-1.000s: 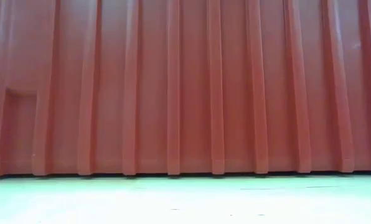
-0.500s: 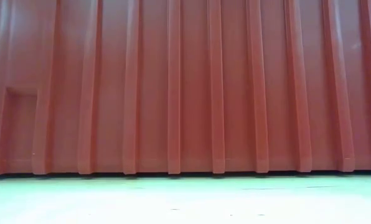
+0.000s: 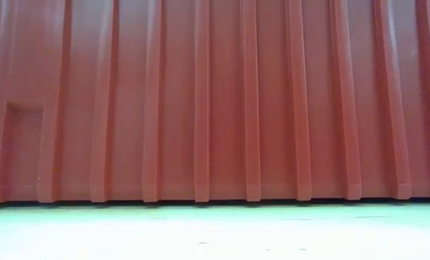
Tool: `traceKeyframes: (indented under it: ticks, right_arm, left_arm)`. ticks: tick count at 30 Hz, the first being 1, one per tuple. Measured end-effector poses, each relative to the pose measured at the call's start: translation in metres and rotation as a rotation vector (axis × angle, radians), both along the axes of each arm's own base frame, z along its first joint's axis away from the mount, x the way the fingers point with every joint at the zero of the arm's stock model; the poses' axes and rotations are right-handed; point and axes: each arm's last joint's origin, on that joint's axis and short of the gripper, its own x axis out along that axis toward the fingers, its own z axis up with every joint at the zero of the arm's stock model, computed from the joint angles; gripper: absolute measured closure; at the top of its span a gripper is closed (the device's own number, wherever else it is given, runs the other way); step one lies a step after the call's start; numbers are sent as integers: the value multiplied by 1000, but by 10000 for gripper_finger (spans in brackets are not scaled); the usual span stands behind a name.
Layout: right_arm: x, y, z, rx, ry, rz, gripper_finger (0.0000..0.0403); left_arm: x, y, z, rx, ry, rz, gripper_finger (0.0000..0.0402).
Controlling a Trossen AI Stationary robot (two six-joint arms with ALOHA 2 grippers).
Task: Pick and place slides into bin
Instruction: Put the green slide on top of the other green slide in the container
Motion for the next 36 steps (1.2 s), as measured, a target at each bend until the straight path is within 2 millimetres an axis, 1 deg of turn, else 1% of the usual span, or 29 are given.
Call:
traceKeyframes:
  ticks: [4, 8, 14, 17, 19, 22, 24, 31, 34, 36]
  right_arm:
    - [0, 0, 0, -12, 4, 16, 121]
    - [0, 0, 0, -13, 4, 20, 121]
    - [1, 7, 1, -15, 2, 47, 121]
    - [2, 11, 2, -16, -1, 64, 121]
    - [2, 14, 2, -16, -2, 76, 121]
    - [3, 19, 2, -17, -4, 93, 121]
    - [3, 22, 3, -17, -6, 103, 121]
    - [3, 23, 3, -18, -7, 107, 121]
    - [3, 22, 3, -19, -7, 104, 121]
    - [3, 22, 3, -19, -7, 103, 121]
  left_arm:
    - [4, -1, 1, 42, -55, 73, 267]
    - [4, -1, 1, 60, -64, 120, 264]
    - [2, 2, 0, 71, -87, 192, 285]
    - [-1, -2, -4, 48, -71, 205, 293]
    - [-3, -6, -10, 22, -60, 213, 297]
    - [-10, -15, -21, -36, -32, 227, 300]
    - [-12, -18, -25, -46, -29, 229, 301]
    - [-12, -18, -27, -30, -31, 248, 302]
    - [-12, -17, -27, -10, -29, 237, 319]
    - [-12, -16, -28, 2, -27, 233, 342]
